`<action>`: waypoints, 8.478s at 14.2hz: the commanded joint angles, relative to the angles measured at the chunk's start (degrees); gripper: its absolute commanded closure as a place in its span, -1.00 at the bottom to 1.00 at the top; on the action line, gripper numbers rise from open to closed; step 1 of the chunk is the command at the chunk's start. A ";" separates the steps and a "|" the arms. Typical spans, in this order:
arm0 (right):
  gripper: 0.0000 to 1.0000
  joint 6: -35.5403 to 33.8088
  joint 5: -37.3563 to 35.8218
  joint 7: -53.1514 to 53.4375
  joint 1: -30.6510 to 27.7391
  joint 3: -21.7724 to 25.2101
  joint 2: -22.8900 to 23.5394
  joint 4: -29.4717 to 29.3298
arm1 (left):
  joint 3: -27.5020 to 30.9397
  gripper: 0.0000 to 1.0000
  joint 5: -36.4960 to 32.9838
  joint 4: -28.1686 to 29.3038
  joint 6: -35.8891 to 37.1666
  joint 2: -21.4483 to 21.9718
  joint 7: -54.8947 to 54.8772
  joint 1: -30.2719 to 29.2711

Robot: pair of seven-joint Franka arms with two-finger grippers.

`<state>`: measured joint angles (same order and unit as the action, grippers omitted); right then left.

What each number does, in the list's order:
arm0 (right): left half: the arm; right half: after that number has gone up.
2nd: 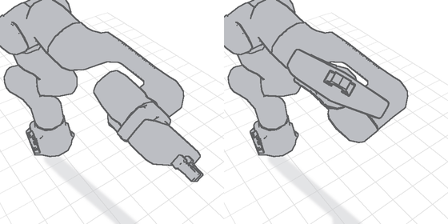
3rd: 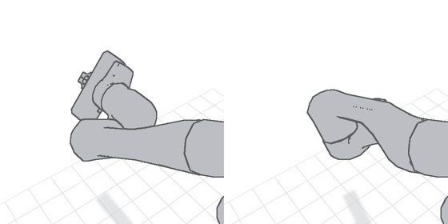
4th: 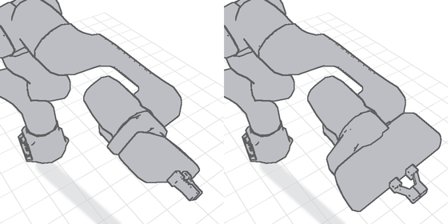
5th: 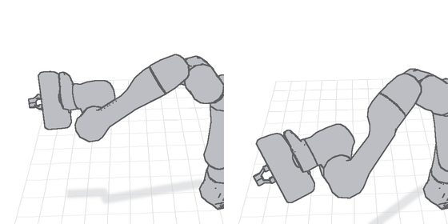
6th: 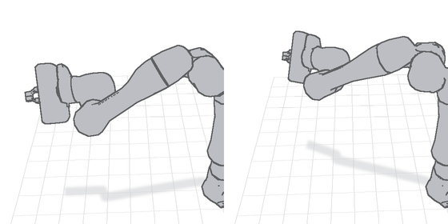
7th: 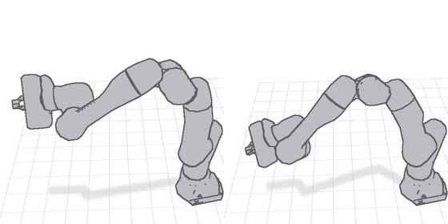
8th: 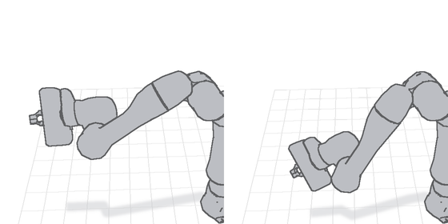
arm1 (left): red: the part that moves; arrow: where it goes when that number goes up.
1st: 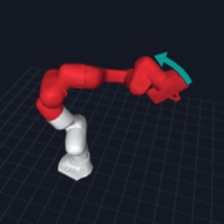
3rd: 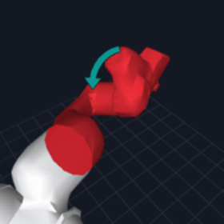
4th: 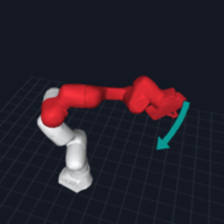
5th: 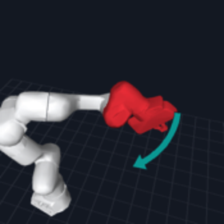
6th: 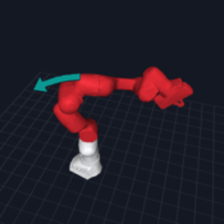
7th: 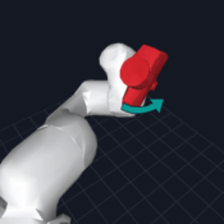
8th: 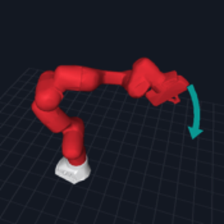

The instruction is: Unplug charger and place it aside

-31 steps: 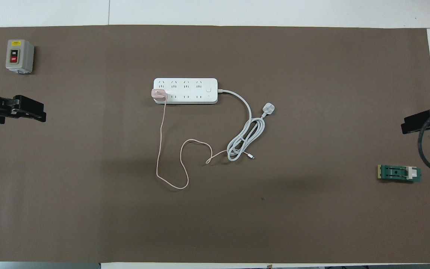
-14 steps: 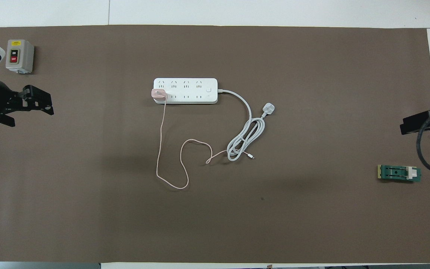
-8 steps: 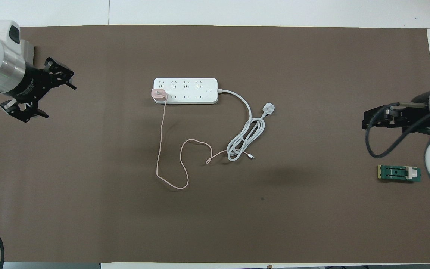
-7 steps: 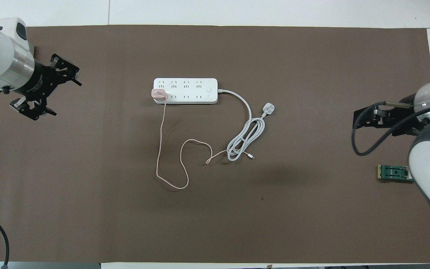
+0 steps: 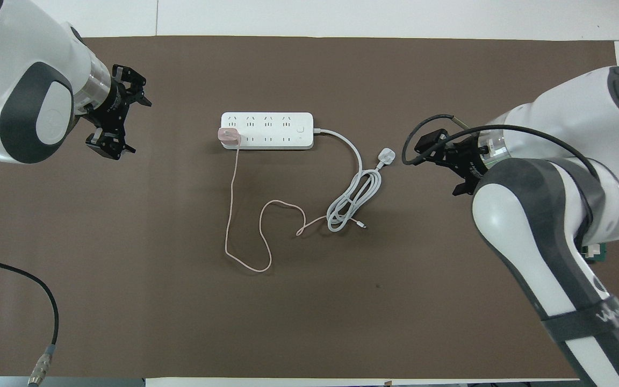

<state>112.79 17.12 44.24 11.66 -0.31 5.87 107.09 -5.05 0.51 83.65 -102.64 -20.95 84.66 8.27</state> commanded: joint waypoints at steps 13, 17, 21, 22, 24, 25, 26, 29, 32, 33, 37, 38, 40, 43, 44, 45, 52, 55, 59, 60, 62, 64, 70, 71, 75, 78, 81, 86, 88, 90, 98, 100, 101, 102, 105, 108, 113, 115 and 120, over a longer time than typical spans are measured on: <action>-1.00 17.21 38.69 36.53 8.38 -0.13 32.52 -24.54 | 0.74 -1.00 -3.32 0.64 -9.23 -7.52 35.75 11.06; -1.00 10.18 41.66 36.27 7.07 -1.44 42.45 -36.76 | 0.74 -1.00 -3.23 0.64 -11.62 -9.37 36.10 12.56; -1.00 4.37 42.73 33.64 4.87 -2.59 47.12 -41.69 | 0.74 -1.00 -3.23 0.81 -12.58 -10.43 35.83 12.74; -1.00 3.84 42.91 33.20 3.91 -3.73 49.22 -44.13 | 0.74 -1.00 -3.23 0.90 -12.85 -10.43 35.83 12.82; -1.00 3.23 42.47 32.67 3.98 -4.62 50.20 -45.04 | 0.74 -1.00 -3.23 1.17 -13.02 -10.51 35.83 12.74; -1.00 2.87 42.47 32.23 3.98 -4.62 50.21 -44.86 | 0.74 -1.00 -3.23 1.17 -13.11 -10.95 35.75 12.74; -1.00 3.57 42.47 31.97 4.33 -4.62 50.21 -44.77 | 0.74 -1.00 -3.23 1.17 -13.11 -11.22 35.75 12.82; -1.00 3.84 41.68 29.51 5.57 -4.53 50.12 -44.33 | 0.74 -0.99 -3.23 1.34 -13.82 -11.57 35.57 12.82; -1.00 5.06 41.68 26.26 5.83 -4.53 49.59 -42.76 | 0.74 -0.57 -3.23 1.69 -14.17 -11.57 35.48 12.82; -1.00 5.59 41.68 25.55 5.83 -4.53 49.50 -42.23 | 0.74 -0.41 -3.23 1.69 -14.25 -11.57 35.48 12.82; -1.00 5.42 38.62 23.96 5.57 -4.53 49.50 -42.22 | 0.74 0.92 -3.32 1.78 -14.61 -11.57 35.31 12.91; -1.00 5.25 38.17 23.96 5.57 -4.44 49.59 -42.31 | 0.74 1.00 -3.32 1.78 -14.61 -11.57 35.04 12.91; -1.00 5.33 37.55 23.96 4.87 -4.26 49.76 -42.57 | 0.74 1.00 -3.32 1.78 -14.61 -11.57 34.87 12.91; -1.00 5.51 37.20 23.88 4.87 -4.09 49.94 -42.92 | 0.74 1.00 -3.32 1.43 -14.35 -10.52 32.85 12.30; -1.00 5.51 37.20 23.88 4.60 -4.09 50.12 -43.45 | 0.83 1.00 -3.32 1.26 -14.00 -9.56 32.15 12.21; -1.00 5.68 37.20 23.88 4.60 -3.83 50.20 -43.54 | 0.91 1.00 -3.32 1.34 -13.64 -8.16 31.88 12.03; -0.48 11.12 37.55 23.53 6.35 -3.91 50.21 -42.66 | 0.83 1.00 -3.23 1.08 -9.33 -3.66 30.03 10.19; -0.25 13.77 37.90 22.12 7.32 -3.91 49.59 -40.11 | 0.83 1.00 -3.32 1.08 -8.55 -3.31 29.51 10.10; -0.26 13.68 37.99 22.12 7.32 -3.91 49.59 -40.20 | 0.82 1.00 -3.14 1.17 -4.43 -0.07 16.37 7.82; -0.27 13.68 37.99 22.12 7.24 -3.91 49.59 -40.20 | 0.91 1.00 -3.05 1.43 -3.54 0.90 11.71 7.55; -0.42 13.59 37.55 22.29 7.32 -3.91 49.59 -40.20 | 0.83 1.00 -3.05 1.61 -0.56 2.40 1.70 4.84; -0.99 12.98 37.29 22.64 7.24 -3.91 49.50 -40.46 | 1.00 1.00 -3.05 2.57 3.65 4.41 -11.65 3.08; -1.00 8.07 37.11 23.09 4.96 -3.30 46.08 -40.20 | 1.09 1.00 -3.14 14.42 2.27 14.25 -50.58 -6.14; -1.00 7.10 37.11 23.35 4.52 -3.12 45.12 -39.94 | 1.00 1.00 -3.05 15.83 2.36 15.66 -58.05 -8.95; -1.00 1.83 36.58 23.79 4.42 0.21 40.38 -38.19 | 1.00 1.00 -2.97 19.61 2.36 17.60 -84.44 -16.52; -1.00 -8.61 30.72 24.23 4.69 6.27 33.18 -36.69 | 1.00 1.00 -3.05 23.82 -2.98 16.99 -98.23 -17.58; -1.00 -15.92 21.31 23.00 4.34 7.78 28.51 -36.69 | 0.74 1.00 -2.88 31.03 -11.07 19.19 -103.37 -17.94; -1.00 -23.57 13.13 11.60 1.09 7.78 21.83 -34.49 | 0.74 1.00 1.76 36.56 -16.17 20.15 -107.96 -16.70; -1.00 -26.30 9.88 5.01 -0.31 7.86 19.37 -33.61 | 0.74 1.00 3.97 41.93 -20.74 22.17 -107.96 -17.06; -1.00 -29.11 5.23 -4.20 -1.55 7.86 17.69 -33.61 | 0.74 1.00 4.68 43.70 -21.64 22.97 -107.96 -17.15; -1.00 -32.64 -11.56 -43.85 -6.47 7.78 12.33 -33.52 | 1.00 -1.00 5.82 45.12 -26.65 21.13 -112.52 -20.13; -1.00 -33.07 -14.91 -49.14 -6.56 7.78 9.71 -32.13 | 1.00 -1.00 5.74 44.06 -26.47 21.04 -112.27 -20.22; -1.00 -32.90 -16.31 -50.90 -6.65 7.78 7.16 -29.85 | 1.00 -1.00 5.74 42.40 -26.21 20.60 -111.91 -20.22; -1.00 -32.38 -17.46 -51.53 -6.91 7.60 3.92 -26.52 | 1.00 -1.00 5.74 40.39 -25.51 19.90 -111.39 -20.14; -1.00 -30.54 -19.40 -51.97 -7.97 6.90 -3.74 -18.34 | 0.92 -1.00 5.65 33.53 -20.16 19.28 -103.96 -19.00; -1.00 -29.39 -20.54 -52.15 -11.46 3.59 -7.35 -14.81 | 0.83 -1.00 5.38 28.25 -13.40 19.46 -91.02 -17.15; -1.00 -27.90 -20.90 -52.06 -15.70 -0.40 -8.07 -14.18 | 0.65 -1.00 0.91 15.51 2.96 19.37 -78.55 -13.12; -1.00 -27.36 -19.94 -51.10 -16.58 -0.40 -7.89 -14.45 | 0.65 -1.00 -2.69 14.44 3.84 19.63 -75.35 -11.09; -1.00 -27.19 -19.49 -49.87 -16.67 -0.31 -7.80 -14.54 | 0.39 -1.00 -2.79 14.70 6.75 22.18 -76.14 -11.08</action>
<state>84.43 -2.68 -6.31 -3.90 0.35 -1.06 91.32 -4.92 -1.23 98.53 -97.64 0.29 8.25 -3.24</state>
